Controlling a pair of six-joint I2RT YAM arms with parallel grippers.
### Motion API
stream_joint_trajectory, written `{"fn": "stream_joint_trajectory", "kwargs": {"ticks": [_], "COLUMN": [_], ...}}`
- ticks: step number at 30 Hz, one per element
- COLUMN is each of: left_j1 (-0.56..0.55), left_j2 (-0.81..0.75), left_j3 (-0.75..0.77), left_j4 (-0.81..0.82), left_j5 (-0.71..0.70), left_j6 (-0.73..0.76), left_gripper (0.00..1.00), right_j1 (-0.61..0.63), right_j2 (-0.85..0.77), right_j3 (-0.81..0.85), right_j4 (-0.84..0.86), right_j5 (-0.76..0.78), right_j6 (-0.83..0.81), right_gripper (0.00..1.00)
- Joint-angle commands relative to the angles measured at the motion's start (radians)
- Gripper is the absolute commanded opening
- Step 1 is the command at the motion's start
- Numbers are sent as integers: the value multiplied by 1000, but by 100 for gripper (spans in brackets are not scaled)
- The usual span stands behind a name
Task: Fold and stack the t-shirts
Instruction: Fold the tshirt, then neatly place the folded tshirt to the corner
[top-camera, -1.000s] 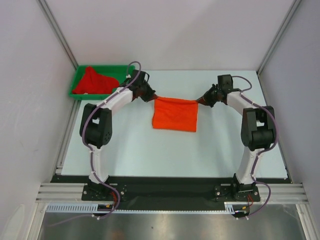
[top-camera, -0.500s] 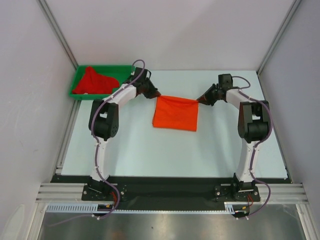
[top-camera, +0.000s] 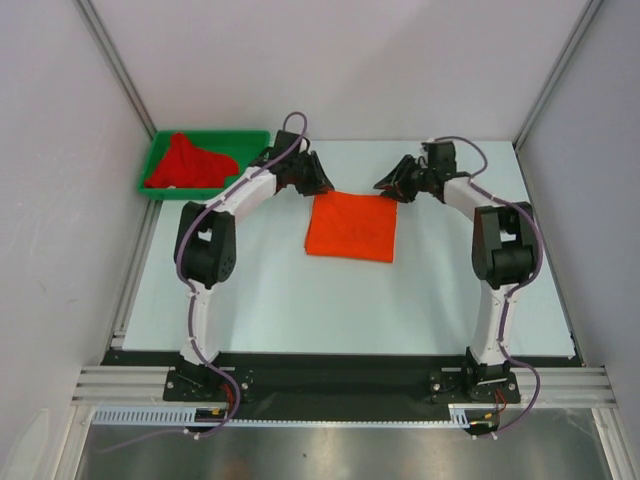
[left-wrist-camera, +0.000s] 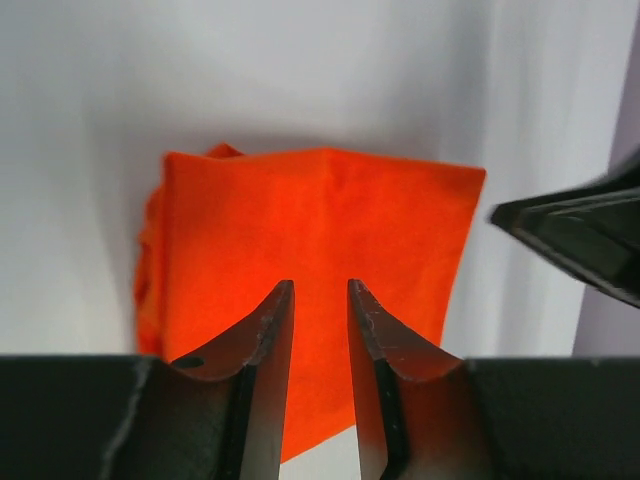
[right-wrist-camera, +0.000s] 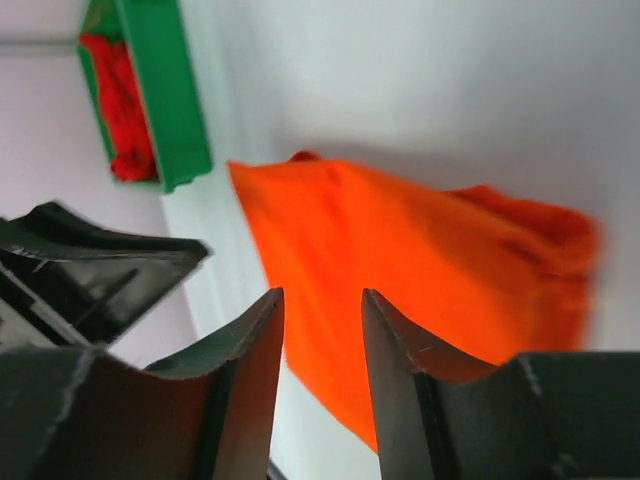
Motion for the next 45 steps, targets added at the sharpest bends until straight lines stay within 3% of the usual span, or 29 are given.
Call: {"fn": "stream_joint_trajectory", "kwargs": {"ticks": [1,5,11,22,28,29,34,40,45], "left_j1": [-24,-6,51,103,102,102,82,8,-70], "left_j2": [13,118,250,298,65,20,-195,-508,-767], "left_j3": [-50,4,39,125,96,63,-17,-336,-676], "left_j4": [184,215,250,133,72,73,76,86,109], "left_j5": [138,172,174,162,51,25,54,82,54], "left_j6": [-24,-29,-57,34,108,108,94,68,48], "left_gripper": [33,32,32,33,37,37,38,38,39], "right_j1": [67,70,1,-126,-207,-214,-209,-133,-105], "right_j2": [39,120,244,344,220,197,105,111,192], "right_j3": [-53,-93,-124,-92,-57,-46,-35,-86,-32], "right_j4": [271,464,580,492,273,167,-46,-6,5], "right_j5": [-130,-153,-169,-255,-267,-264,-218,-222,-218], "right_j6": [134,282,337,255,75,28,-213,-252,-264], "right_gripper": [41,32,29,37,46,48,58,71,74]}}
